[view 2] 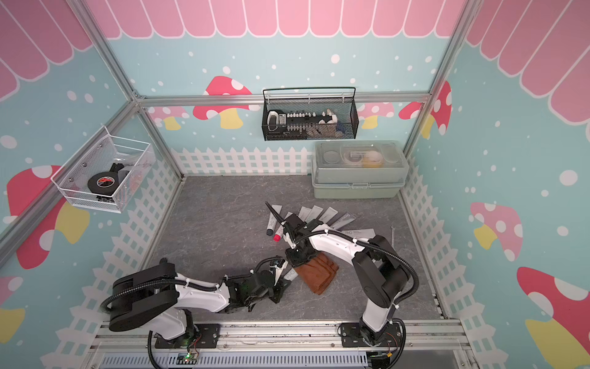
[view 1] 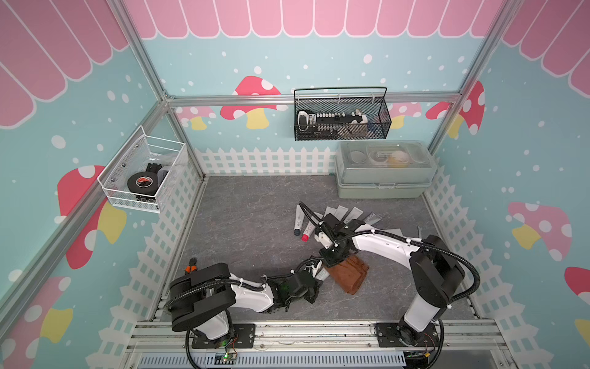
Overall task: Wipe the surface of the toothpaste tube
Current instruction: Wipe the dirt from the toothpaste tube, then place the cleaning item at the center of the board.
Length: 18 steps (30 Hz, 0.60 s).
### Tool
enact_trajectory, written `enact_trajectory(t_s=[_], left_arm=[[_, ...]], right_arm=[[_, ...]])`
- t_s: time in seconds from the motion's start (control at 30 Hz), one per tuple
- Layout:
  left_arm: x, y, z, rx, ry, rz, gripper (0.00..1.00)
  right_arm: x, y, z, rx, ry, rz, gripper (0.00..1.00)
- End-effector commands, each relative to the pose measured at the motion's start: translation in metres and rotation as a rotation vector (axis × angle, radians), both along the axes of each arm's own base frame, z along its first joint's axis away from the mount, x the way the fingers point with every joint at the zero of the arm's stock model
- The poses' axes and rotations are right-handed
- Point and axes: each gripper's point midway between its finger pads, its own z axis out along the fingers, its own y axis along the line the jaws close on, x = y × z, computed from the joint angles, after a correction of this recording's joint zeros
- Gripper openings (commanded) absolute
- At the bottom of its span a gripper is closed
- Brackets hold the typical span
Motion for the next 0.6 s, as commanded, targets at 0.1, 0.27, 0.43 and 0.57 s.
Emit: enact_trajectory(t_s=[0.1, 0.27, 0.43, 0.57], left_arm=[[-0.008, 0.026, -0.024, 0.131, 0.050, 0.025, 0.26], [-0.008, 0.046, -0.028, 0.168, 0.058, 0.096, 0.26], [-0.010, 0.067, -0.024, 0.167, 0.071, 0.167, 0.26], [-0.008, 0.089, -0.015, 0.180, 0.059, 0.249, 0.26]], right_arm=[[0.003, -0.039, -0.037, -0.219, 0.016, -0.018, 0.12], [0.022, -0.086, -0.059, -0.421, -0.019, -0.088, 0.12], [0.035, -0.107, -0.052, -0.444, -0.057, -0.147, 0.13], [0.034, -0.088, -0.037, -0.318, -0.067, -0.145, 0.20]])
